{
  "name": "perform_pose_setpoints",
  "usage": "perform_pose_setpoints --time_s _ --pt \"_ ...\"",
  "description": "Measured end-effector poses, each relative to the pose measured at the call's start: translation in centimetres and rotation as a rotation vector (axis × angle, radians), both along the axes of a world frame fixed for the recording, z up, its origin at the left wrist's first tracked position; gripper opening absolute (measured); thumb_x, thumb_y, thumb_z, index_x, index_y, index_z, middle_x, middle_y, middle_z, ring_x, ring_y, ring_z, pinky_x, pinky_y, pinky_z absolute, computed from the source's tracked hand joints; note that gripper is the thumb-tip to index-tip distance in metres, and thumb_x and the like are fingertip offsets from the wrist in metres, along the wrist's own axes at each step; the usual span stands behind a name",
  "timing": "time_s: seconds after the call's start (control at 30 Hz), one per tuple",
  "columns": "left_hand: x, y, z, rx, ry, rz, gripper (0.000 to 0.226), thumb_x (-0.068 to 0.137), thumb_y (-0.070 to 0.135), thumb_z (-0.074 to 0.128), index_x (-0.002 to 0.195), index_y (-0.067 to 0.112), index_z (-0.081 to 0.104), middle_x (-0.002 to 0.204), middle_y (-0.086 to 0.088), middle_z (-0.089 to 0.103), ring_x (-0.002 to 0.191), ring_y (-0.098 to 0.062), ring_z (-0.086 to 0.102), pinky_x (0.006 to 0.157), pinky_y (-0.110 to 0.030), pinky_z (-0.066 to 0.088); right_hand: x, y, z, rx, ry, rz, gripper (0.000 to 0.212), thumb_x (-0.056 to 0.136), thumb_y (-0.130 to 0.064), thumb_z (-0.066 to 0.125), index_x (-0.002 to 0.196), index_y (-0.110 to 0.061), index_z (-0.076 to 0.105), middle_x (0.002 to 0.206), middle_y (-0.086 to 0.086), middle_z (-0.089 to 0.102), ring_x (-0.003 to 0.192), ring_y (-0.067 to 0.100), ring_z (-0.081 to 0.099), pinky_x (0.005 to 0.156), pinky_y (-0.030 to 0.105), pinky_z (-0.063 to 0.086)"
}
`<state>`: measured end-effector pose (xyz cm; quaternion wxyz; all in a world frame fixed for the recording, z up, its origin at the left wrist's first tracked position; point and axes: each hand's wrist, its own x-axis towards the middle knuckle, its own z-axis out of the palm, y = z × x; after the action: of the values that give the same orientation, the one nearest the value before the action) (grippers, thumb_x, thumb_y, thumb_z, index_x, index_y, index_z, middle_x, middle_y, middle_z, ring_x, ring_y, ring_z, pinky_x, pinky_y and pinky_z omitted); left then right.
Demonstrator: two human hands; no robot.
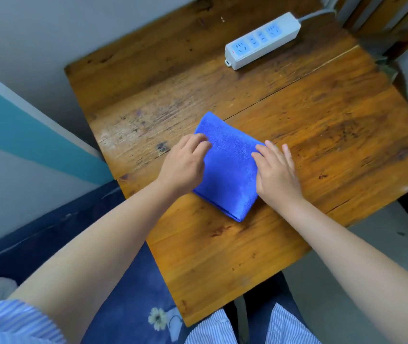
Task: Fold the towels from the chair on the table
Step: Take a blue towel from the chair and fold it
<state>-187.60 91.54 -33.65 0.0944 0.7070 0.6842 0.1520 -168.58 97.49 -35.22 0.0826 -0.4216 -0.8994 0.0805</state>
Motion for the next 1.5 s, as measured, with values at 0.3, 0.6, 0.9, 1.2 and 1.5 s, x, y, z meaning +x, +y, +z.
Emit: perform_pose_setpoints --time_s 0.3,0.6,0.9,1.2,1.5 --pt "0.9 6.0 -4.6 -0.339 0.047 0.163 0.058 0.099 0.034 0.026 0.147 0.01 0.005 0.157 -0.005 -0.002 0.145 -0.019 -0.006 0.116 -0.035 -0.002 -3.0 1.8 -2.5 -0.117 -0.271 -0.029 0.058 0.095 -0.029 0.037 0.145 -0.009 0.015 0.155 0.006 0.011 0.143 0.026 0.009 0.113 0.055 0.001" --pt "-1.2 5.4 -6.4 -0.38 0.077 0.103 0.071 0.094 0.048 0.032 0.147 0.013 0.001 0.157 -0.004 -0.002 0.145 -0.018 -0.004 0.116 -0.037 -0.002 -1.1 3.2 -4.0 -0.281 -0.308 -0.088 0.064 0.095 -0.044 0.028 0.147 -0.018 0.001 0.157 -0.002 -0.001 0.144 0.021 -0.001 0.112 0.053 -0.007" --pt "-0.9 4.5 -4.7 -0.236 0.169 0.206 0.068 0.089 0.038 0.051 0.144 0.007 0.025 0.152 -0.019 0.018 0.142 -0.035 0.014 0.114 -0.05 0.009 3.3 5.9 -2.6 -0.366 -0.293 -0.115 0.054 0.098 -0.032 0.026 0.146 -0.011 0.011 0.156 0.003 0.01 0.144 0.021 0.002 0.115 0.048 -0.003" --pt "8.0 -0.4 -2.0 -0.115 -0.012 0.021 0.034 0.058 0.023 0.082 0.072 0.0 0.062 0.064 -0.013 0.06 0.056 -0.029 0.058 0.043 -0.029 0.048 3.9 7.7 -0.9 0.012 -0.024 0.641 0.036 0.054 0.012 0.068 0.089 0.002 0.07 0.102 0.023 0.068 0.098 0.043 0.063 0.086 0.06 0.044" --pt "12.1 -2.1 -2.5 -0.332 0.28 0.257 0.038 0.047 0.043 0.082 0.068 0.015 0.067 0.067 0.003 0.064 0.056 -0.018 0.06 0.044 -0.02 0.041 3.2 12.1 -0.4 -0.012 -0.185 1.152 0.025 0.071 0.005 0.059 0.091 -0.002 0.072 0.098 0.017 0.071 0.088 0.036 0.068 0.068 0.043 0.056"
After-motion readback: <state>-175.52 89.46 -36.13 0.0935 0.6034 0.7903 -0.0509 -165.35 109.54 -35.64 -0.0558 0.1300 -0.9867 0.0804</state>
